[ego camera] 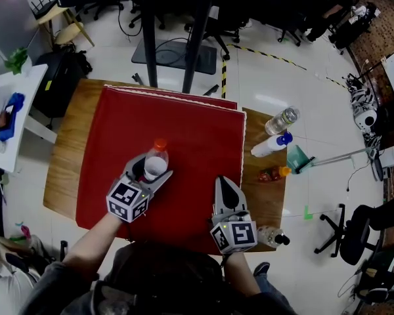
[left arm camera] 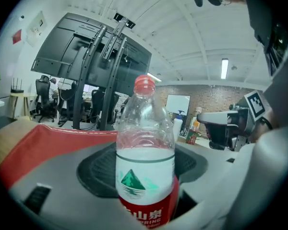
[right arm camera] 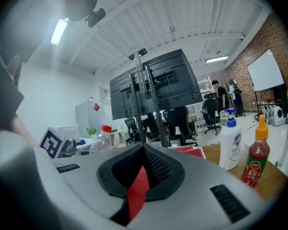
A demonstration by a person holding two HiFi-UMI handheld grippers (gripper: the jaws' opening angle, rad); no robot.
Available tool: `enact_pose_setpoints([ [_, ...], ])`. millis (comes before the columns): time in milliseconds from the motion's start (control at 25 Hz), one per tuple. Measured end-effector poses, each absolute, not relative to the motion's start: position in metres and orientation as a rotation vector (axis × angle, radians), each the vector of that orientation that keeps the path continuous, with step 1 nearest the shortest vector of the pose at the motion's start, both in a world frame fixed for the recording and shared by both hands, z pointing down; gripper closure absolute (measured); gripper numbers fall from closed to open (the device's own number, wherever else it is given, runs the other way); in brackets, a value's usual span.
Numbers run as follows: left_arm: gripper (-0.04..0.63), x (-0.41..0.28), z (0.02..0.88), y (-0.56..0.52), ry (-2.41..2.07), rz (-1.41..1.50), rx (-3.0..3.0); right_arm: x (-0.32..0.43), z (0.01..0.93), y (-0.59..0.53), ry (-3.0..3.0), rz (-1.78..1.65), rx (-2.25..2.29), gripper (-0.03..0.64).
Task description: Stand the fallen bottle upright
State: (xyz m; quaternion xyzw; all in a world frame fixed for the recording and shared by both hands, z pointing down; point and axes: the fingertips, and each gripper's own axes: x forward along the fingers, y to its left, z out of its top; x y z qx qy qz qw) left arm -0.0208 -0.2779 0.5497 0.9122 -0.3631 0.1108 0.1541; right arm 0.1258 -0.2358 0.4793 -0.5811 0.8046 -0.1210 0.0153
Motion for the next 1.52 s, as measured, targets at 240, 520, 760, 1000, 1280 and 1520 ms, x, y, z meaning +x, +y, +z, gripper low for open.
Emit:
enact_pose_setpoints([
  [240, 0.242, -0.032, 0.555, -0.271, -1.070, 0.276, 2.638, 0.116, 0.483, -0.231, 2.516, -0.383, -1.817, 0.602],
  [520, 0.242, -0.040, 0.561, -0.262, -1.088, 0.257, 2.644, 0.112, 0.484, -0.227, 2.520, -0.375, -1.817, 0.601],
  [760, 0.241, -0.043, 0.559, -0.254, -1.087, 0.253, 2.665, 0.104, 0.481, -0.219, 2.521, -0.371, -1.822, 0.601],
  [1000, 0.236, -0.048, 0.560, -0.248, -1.106, 0.256, 2.675, 0.101, 0.478, -0.214, 2.517, -0.359, -1.834, 0.601],
  [1280, 0.235, -0.054, 0.559, -0.233, -1.105, 0.288, 2.682, 0.097, 0.470, -0.204, 2.505, -0.338, -1.833, 0.601],
  [1520, 0.232, -0.061, 0.560, -0.219, -1.117, 0.313, 2.681, 0.092, 0.466, -0.194, 2.499, -0.322, -1.832, 0.603],
])
